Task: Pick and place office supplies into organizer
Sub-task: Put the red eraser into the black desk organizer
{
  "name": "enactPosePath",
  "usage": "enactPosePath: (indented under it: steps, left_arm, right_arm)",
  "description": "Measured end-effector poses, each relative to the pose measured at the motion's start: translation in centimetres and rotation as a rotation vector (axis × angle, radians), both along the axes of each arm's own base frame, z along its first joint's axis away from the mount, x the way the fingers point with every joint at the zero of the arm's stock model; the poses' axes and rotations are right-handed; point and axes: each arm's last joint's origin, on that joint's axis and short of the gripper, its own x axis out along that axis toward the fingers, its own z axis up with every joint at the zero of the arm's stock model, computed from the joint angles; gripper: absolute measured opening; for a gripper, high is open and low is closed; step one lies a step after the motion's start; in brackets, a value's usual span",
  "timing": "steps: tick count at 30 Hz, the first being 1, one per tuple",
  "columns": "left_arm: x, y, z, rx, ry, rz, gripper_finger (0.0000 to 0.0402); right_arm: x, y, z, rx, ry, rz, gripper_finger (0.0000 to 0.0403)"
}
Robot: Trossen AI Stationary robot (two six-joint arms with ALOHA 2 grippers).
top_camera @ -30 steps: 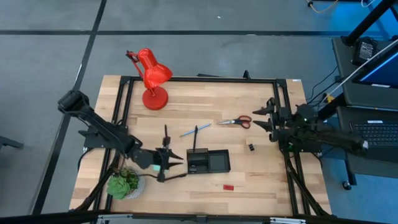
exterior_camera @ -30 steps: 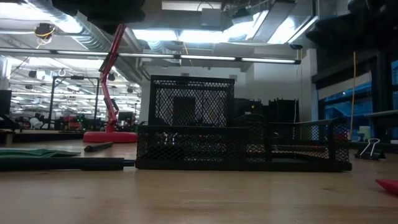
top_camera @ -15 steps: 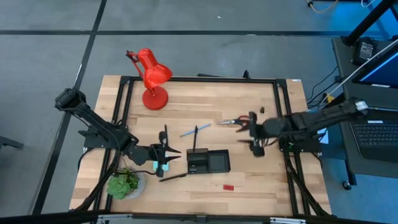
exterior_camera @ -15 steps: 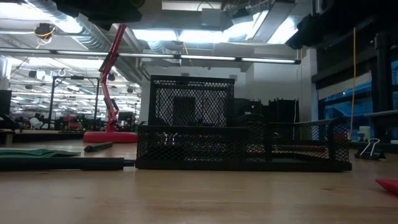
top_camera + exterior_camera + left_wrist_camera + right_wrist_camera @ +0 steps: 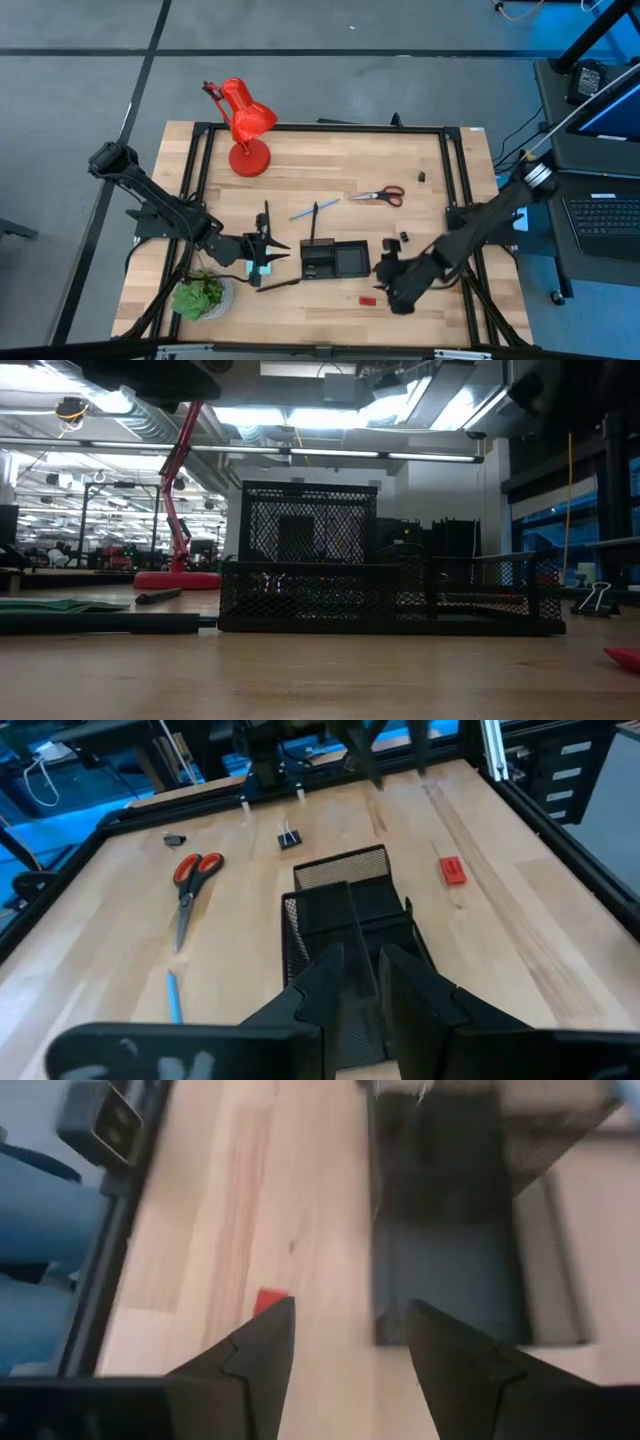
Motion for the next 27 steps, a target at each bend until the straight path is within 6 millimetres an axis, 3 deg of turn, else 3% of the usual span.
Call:
enactPosePath:
  steps: [12,21,27]
  left_arm:
    - [0.0,-0.3,-0.1,-0.149,0.025,-0.051,0.0065]
    - [-0.1,-0.4,-0.1,-0.153,0.028,-0.061,0.0065]
    - [-0.1,-0.4,-0.1,-0.149,0.035,-0.063,0.0065]
  right_arm:
    - [1.2,6.2,-5.0,-0.017,0.198,-0.102,0.0193]
    - [2.6,7.2,-8.9,-0.094,0.269,-0.117,0.0193]
    - [2.9,7.2,-9.0,-0.074,0.273,-0.116,0.0193]
